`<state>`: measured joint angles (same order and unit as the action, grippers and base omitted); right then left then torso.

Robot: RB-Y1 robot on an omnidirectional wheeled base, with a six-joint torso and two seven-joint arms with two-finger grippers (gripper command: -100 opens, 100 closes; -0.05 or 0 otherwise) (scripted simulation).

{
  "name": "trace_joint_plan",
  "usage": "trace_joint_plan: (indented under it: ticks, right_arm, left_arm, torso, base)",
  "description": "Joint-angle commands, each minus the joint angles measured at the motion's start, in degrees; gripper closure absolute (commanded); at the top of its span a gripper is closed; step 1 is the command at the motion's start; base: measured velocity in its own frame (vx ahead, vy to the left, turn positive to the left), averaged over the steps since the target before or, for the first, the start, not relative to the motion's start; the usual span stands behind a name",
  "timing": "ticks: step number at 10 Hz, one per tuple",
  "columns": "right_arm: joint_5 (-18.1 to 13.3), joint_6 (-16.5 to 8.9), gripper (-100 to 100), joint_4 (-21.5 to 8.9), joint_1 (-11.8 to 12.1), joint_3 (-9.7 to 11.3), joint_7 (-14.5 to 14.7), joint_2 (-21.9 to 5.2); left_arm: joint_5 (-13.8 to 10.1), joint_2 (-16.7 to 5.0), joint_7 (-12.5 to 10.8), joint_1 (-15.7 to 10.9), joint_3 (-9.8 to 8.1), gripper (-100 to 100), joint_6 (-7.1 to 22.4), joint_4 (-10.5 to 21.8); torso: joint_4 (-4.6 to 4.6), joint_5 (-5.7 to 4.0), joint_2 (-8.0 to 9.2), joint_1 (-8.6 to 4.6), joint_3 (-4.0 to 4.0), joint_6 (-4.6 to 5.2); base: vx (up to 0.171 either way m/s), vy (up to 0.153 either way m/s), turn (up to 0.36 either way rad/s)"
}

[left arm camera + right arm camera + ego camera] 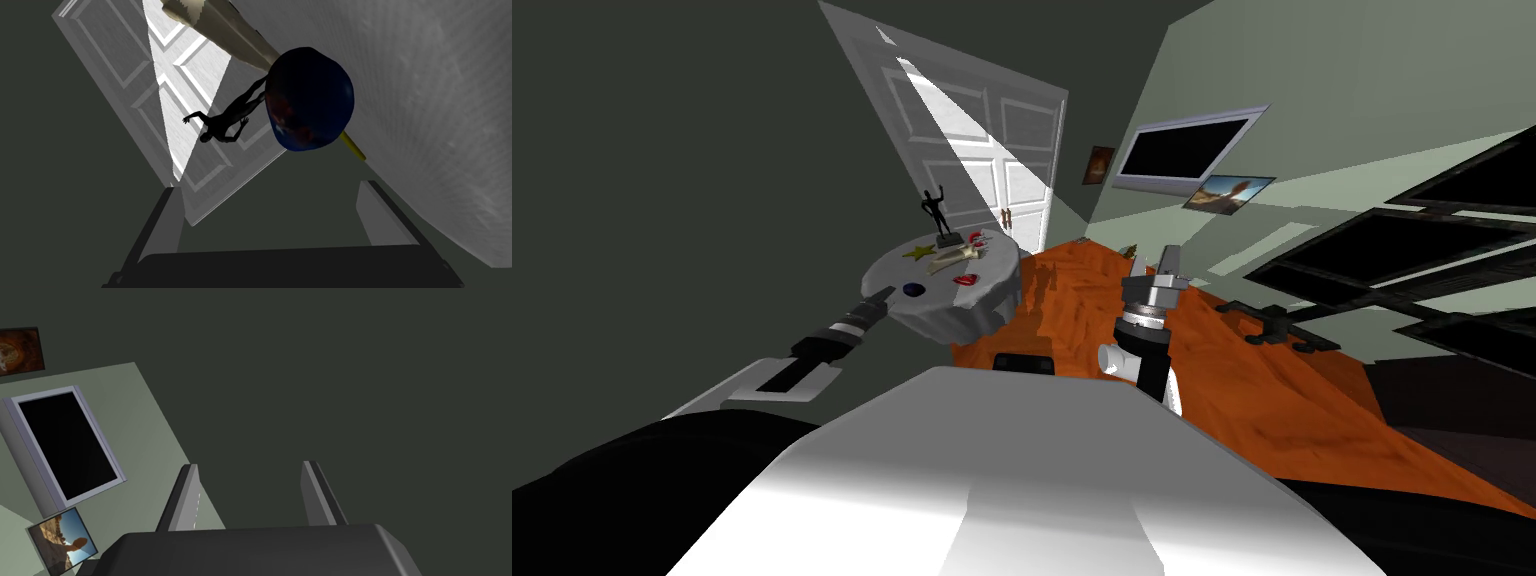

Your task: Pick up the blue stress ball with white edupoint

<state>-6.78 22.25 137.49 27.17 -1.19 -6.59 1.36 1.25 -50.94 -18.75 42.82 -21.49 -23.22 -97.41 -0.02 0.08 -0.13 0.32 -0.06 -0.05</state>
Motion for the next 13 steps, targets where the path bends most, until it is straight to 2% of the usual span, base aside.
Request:
trace_joint_plan:
  ticks: [1,4,5,6,7,8,12,13]
  right_arm:
    - [0.0,0.0,0,0.0,0.0,0.0,0.0,0.0]
    - [0.0,0.0,0,0.0,0.0,0.0,0.0,0.0]
    - [0.0,0.0,0,0.0,0.0,0.0,0.0,0.0]
    - [0.0,0.0,0,0.0,0.0,0.0,0.0,0.0]
    - [0.0,0.0,0,0.0,0.0,0.0,0.0,0.0]
    - [0.0,0.0,0,0.0,0.0,0.0,0.0,0.0]
    - [0.0,0.0,0,0.0,0.0,0.0,0.0,0.0]
    - [0.0,0.0,0,0.0,0.0,0.0,0.0,0.0]
  left_arm:
    - [-0.1,-1.9,-0.4,0.8,-0.10,-100,0.2,0.9]
    - [-0.2,-5.5,-0.8,2.0,1.16,-100,0.5,3.1]
    - [-0.1,-4.8,-0.7,1.6,0.84,-100,0.5,2.6]
    - [-0.1,-4.9,-0.7,1.6,0.90,0,0.6,2.6]
    - [-0.1,-4.9,-0.7,1.6,0.89,-100,0.6,2.6]
    - [-0.1,-4.9,-0.7,1.6,0.89,100,0.6,2.6]
    - [-0.1,-4.9,-0.7,1.7,0.85,100,0.7,2.7]
    - [-0.1,-4.9,-0.7,1.7,0.85,0,0.7,2.7]
  torso:
    - [0.00,0.00,0.00,0.00,0.00,0.00]
    - [-0.03,-0.01,-0.11,-0.03,-0.07,0.02]
    - [-0.03,0.01,-0.12,0.02,-0.07,0.01]
    - [-0.02,0.00,-0.09,-0.07,-0.05,-0.05]
    - [-0.01,-0.03,-0.07,-0.18,-0.04,-0.05]
    - [-0.01,-0.04,-0.06,-0.21,-0.03,-0.05]
    - [-0.03,-0.04,-0.16,-0.33,-0.09,0.08]
    - [-0.04,-0.04,-0.17,-0.33,-0.10,0.08]
  base:
    - [0.000,0.043,-0.187]
    - [0.014,0.049,-0.230]
    - [0.005,0.035,-0.049]
    - [0.001,0.007,0.007]
    - [0.000,0.000,0.000]
    - [0.000,0.000,0.000]
    - [0.000,0.001,0.005]
    - [0.000,0.000,0.000]
